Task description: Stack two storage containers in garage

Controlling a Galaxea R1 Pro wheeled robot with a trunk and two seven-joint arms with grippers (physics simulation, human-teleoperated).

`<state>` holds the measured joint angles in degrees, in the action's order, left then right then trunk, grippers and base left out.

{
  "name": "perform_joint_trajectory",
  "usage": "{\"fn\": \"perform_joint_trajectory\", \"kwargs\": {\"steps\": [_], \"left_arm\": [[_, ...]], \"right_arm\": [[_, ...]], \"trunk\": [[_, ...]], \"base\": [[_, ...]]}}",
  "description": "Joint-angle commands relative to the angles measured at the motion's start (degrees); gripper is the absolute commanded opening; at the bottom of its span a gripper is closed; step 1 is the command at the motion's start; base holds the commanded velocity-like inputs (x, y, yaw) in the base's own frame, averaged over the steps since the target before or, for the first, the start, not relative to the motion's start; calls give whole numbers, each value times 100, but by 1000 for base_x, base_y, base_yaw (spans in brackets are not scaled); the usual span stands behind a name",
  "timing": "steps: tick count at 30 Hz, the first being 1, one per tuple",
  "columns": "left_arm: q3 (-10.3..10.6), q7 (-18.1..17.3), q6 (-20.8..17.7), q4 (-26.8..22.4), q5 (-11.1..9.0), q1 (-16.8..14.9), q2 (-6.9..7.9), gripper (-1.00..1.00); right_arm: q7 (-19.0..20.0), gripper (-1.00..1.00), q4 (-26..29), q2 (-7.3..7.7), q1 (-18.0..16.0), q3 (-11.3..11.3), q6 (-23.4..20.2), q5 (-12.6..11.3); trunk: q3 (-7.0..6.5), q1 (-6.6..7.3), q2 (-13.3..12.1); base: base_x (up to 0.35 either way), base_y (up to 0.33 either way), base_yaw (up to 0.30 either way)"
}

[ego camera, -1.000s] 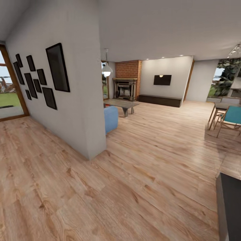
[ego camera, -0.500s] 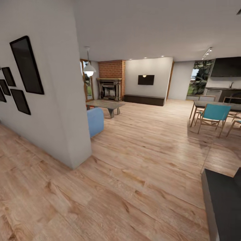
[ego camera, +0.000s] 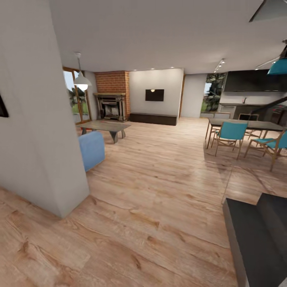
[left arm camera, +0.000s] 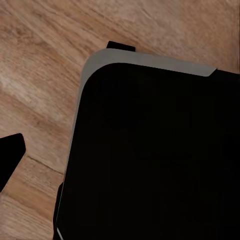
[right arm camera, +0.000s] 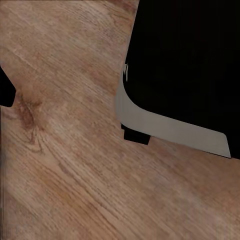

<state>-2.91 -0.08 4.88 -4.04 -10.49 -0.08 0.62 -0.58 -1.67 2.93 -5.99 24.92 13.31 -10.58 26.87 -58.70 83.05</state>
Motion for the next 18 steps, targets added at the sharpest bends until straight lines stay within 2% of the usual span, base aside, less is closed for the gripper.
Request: {"fn": "perform_joint_trajectory", "kwargs": {"steps": [1,8,18], "left_arm": [[-26,-1,13,0,-14,-1,-1,100],[-26,-1,13,0,-14,-1,-1,100],[-26,-1,10,0,-14,-1,-1,100]], "right_arm": [[-3,100,-18,-3,-8,49,32,-50],[-3,100,-18,-3,-8,48,32,-50],[-26,100,-18,-3,-8,40,32,-50]], "trunk": [[6,-3,3],[6,-3,3],[6,-3,3]], "base": [[322,0,-286],[322,0,-248],[322,0,-25]]}}
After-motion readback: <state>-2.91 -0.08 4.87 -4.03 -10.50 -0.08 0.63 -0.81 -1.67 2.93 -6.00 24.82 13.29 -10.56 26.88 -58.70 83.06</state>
